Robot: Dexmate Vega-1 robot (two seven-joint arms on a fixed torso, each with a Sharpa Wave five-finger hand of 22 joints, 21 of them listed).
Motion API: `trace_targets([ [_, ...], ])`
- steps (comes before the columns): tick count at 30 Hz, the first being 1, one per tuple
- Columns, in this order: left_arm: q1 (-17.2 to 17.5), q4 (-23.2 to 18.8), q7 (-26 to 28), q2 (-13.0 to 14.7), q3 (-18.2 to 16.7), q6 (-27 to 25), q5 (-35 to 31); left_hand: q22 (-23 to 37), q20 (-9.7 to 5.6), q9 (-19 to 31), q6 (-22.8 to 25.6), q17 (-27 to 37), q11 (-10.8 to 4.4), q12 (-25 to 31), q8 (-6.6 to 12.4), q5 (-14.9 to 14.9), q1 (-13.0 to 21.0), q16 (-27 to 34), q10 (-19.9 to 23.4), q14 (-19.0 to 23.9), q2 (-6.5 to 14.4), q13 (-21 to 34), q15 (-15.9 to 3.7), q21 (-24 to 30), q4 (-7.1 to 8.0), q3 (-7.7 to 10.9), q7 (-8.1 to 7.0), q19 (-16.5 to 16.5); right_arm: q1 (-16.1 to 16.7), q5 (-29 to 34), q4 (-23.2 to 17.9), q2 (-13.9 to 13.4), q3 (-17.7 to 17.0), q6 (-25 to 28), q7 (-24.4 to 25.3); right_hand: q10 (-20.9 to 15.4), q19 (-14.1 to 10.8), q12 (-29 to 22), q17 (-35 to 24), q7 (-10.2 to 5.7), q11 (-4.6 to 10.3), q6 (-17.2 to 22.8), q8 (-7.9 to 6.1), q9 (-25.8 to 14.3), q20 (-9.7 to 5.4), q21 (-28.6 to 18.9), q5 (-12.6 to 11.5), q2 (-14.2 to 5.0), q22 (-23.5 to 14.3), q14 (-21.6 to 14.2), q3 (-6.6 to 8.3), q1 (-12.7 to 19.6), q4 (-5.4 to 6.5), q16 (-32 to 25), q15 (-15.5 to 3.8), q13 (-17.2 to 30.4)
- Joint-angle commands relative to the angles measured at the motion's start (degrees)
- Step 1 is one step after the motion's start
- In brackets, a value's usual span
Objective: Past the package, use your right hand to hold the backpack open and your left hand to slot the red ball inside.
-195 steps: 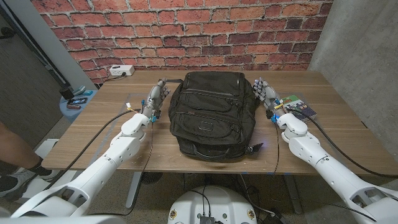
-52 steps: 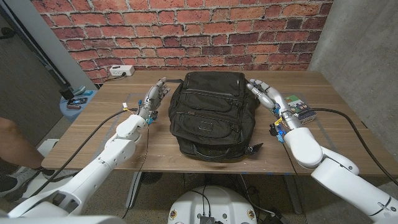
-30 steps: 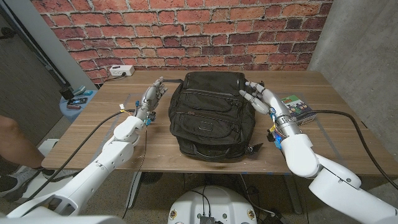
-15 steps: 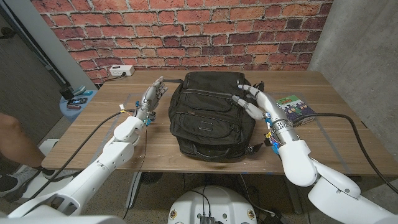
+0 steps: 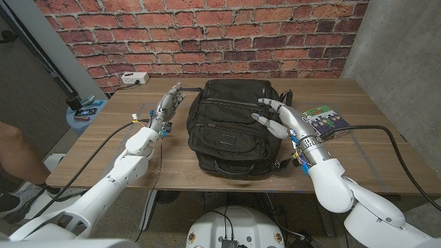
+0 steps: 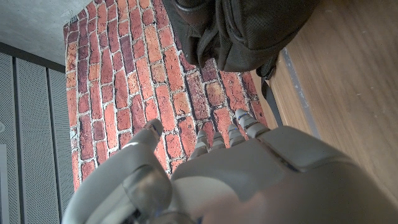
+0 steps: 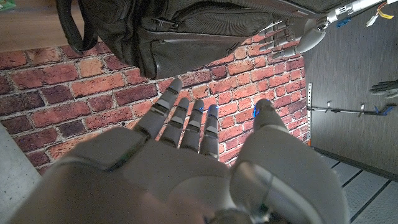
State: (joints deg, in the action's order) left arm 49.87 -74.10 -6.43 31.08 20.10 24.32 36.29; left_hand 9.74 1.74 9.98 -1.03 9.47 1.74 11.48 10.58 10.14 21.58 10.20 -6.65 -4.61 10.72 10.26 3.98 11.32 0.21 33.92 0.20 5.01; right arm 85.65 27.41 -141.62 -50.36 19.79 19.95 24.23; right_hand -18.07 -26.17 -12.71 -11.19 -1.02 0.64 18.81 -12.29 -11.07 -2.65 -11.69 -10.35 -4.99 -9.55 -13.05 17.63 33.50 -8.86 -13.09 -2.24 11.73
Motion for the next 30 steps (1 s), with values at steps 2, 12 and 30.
trace_targets([
  [2,-1.98,2.62,-2.20,-0.81,0.60,1.39,-0.16,0.26,0.40,0.22,-0.01,0.17,-0.06,-0.14,-0.10,0.04,0.66,-0.02,0.28,0.19,-0.20,0.10,0.09,-0.05,-0.47,0.17,0.23,0.35,2.92,6.40,-3.18,-0.54,1.25,3.39,-1.70,0.25,-0.90,0.22,-0.11,0.17,-0.24,-0.14,0.04,-0.08,-1.50,-0.08,0.28,0.19,-0.03,0.05,0.14,1.01,-0.53,0.07,-2.40,0.17],
  [12,-1.51,2.21,-2.01,-0.60,0.52,1.68,-0.27,0.26,0.47,0.22,-0.02,0.19,-0.12,-0.15,-0.11,0.04,0.69,0.00,0.28,0.22,-0.19,0.10,0.09,-0.07,-0.54,0.14,0.24,0.32,6.37,10.05,-5.65,-1.95,0.45,5.52,-3.79,0.36,-1.05,0.34,-0.10,0.23,-0.18,-0.27,0.16,-0.09,-1.52,0.03,0.25,0.40,-0.03,-0.04,0.09,1.44,-0.64,0.12,-2.41,0.19],
  [30,-0.19,1.03,-0.95,-0.65,0.32,1.78,-0.18,0.26,0.49,0.23,-0.01,0.20,-0.19,-0.18,-0.11,0.06,0.76,0.00,0.29,0.21,-0.18,0.11,0.07,-0.07,-0.69,0.10,0.20,0.33,7.87,21.15,-8.07,-3.67,3.09,9.34,-9.33,0.52,-1.30,0.50,-0.14,0.30,-0.33,-0.77,0.44,-0.11,-1.53,0.17,0.20,0.44,-0.03,-0.01,0.05,2.00,-0.63,0.22,-2.66,0.23],
])
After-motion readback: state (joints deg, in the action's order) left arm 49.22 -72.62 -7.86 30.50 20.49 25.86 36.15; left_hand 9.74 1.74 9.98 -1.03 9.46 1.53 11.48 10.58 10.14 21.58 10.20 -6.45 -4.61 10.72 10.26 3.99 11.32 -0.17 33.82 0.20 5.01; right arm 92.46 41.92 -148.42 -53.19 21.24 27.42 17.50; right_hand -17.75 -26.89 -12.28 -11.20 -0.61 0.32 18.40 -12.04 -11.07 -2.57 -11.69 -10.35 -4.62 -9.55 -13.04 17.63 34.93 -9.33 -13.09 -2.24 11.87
